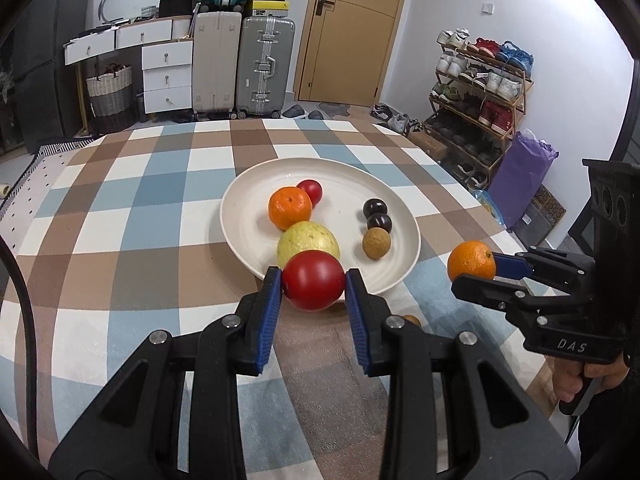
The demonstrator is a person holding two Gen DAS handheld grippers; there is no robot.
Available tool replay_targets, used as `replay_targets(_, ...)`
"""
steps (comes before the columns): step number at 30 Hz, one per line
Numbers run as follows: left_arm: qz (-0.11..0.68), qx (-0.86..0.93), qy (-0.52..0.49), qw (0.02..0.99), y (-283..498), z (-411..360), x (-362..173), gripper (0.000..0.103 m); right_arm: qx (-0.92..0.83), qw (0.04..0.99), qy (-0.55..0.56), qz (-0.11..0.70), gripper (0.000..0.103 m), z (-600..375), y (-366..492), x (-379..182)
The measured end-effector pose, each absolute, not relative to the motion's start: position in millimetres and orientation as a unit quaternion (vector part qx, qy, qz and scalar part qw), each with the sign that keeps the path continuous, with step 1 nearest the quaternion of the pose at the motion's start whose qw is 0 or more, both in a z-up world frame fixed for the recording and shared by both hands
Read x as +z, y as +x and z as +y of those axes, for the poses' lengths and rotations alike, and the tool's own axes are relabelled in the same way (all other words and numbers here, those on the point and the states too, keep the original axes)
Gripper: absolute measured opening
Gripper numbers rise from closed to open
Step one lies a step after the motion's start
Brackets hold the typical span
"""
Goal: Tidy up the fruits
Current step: 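Carry the tomato with the left and the tangerine with the right into the plate, then open the left gripper to drop the tomato while the right releases the tangerine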
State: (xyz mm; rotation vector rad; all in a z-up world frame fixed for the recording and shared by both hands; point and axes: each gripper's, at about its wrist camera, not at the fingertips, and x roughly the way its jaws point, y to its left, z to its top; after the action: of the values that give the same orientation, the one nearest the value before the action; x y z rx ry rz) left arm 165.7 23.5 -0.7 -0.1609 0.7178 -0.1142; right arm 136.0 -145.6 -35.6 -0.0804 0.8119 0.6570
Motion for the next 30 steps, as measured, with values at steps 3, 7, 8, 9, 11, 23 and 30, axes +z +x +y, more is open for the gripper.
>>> replay_targets(3,0.35,-0.052,-0.079,0.932,170,27,0,0.029,0.313,0.868,-0.032,0.385,0.042,-145,143,-33)
replay_targets(7,0.349,-0.045,-0.08,0.933,177,31,-1,0.029,0.315,0.87,-0.028,0.379,0.042,-142,149,-30)
replay_targets(8,0.349,-0.043,-0.081,0.933,179,33,-2,0.029,0.316,0.87,-0.028,0.377,0.042,-141,151,-29)
replay_targets(9,0.348,-0.04,-0.083,0.933,181,34,-2,0.029,0.319,0.869,-0.027,0.376,0.042,-140,153,-29)
replay_targets(11,0.347,-0.037,-0.087,0.933,185,37,-2,0.029,0.322,0.869,-0.028,0.375,0.042,-138,157,-29)
replay_targets(23,0.346,-0.017,-0.085,0.934,214,47,-8,0.029,0.33,0.866,-0.017,0.375,0.042,-119,182,-36)
replay_targets(30,0.356,-0.009,-0.084,0.931,231,50,-22,0.029,0.327,0.86,-0.011,0.392,0.042,-106,196,-50)
